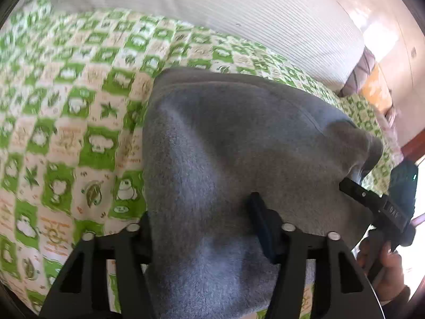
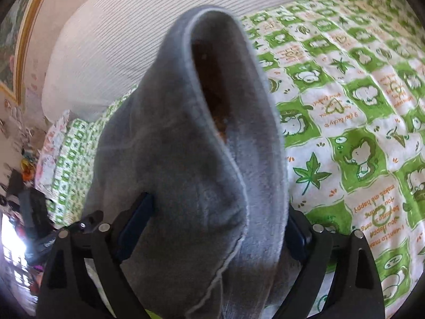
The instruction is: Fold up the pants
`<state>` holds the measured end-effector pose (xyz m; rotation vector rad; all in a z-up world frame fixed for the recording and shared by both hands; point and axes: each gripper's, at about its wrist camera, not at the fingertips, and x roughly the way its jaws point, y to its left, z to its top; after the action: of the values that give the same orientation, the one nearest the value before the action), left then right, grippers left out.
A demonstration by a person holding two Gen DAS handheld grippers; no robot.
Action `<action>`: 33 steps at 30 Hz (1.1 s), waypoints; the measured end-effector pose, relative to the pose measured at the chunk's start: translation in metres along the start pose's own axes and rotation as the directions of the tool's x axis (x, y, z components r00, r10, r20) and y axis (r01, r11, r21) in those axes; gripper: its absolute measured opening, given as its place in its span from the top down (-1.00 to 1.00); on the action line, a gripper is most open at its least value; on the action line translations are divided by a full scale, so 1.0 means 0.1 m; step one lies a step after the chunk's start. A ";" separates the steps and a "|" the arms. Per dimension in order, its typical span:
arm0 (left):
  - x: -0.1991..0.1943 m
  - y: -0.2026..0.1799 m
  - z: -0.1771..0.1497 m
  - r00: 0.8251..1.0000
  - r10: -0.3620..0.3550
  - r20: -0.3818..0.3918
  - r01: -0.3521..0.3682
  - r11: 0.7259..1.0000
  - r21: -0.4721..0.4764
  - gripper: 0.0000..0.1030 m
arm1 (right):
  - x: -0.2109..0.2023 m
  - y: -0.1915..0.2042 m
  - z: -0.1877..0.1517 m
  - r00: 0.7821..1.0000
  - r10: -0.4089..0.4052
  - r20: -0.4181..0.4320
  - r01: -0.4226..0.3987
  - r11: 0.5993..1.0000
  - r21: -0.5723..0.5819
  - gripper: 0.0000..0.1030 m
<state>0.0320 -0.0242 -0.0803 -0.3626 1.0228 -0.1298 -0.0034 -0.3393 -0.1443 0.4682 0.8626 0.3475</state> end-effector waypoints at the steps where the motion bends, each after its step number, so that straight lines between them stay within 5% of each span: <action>1: -0.01 -0.02 0.00 1.000 0.009 0.006 -0.009 1.000 0.013 0.05 | 0.00 0.01 0.01 1.000 -0.004 -0.007 0.004 1.000 -0.004 -0.75; 5: -0.04 0.00 0.01 1.000 0.008 0.017 -0.008 1.000 0.011 0.23 | 0.01 0.10 0.03 0.999 -0.033 -0.038 0.030 0.997 -0.066 -0.49; 14: -0.25 0.01 -0.04 0.997 0.004 0.075 -0.004 1.000 0.005 0.52 | -0.11 0.25 0.06 0.999 -0.009 0.045 0.016 0.987 -0.162 0.17; 33: -0.91 0.26 -0.07 0.976 0.036 0.216 -0.039 0.999 0.009 0.68 | -0.29 0.87 -0.23 0.969 0.207 0.136 -0.162 0.944 -0.288 0.32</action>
<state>-0.0232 0.0235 -0.0188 -0.3376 0.8133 -0.0610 -0.0480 -0.2736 -0.0926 0.3135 0.5983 0.5860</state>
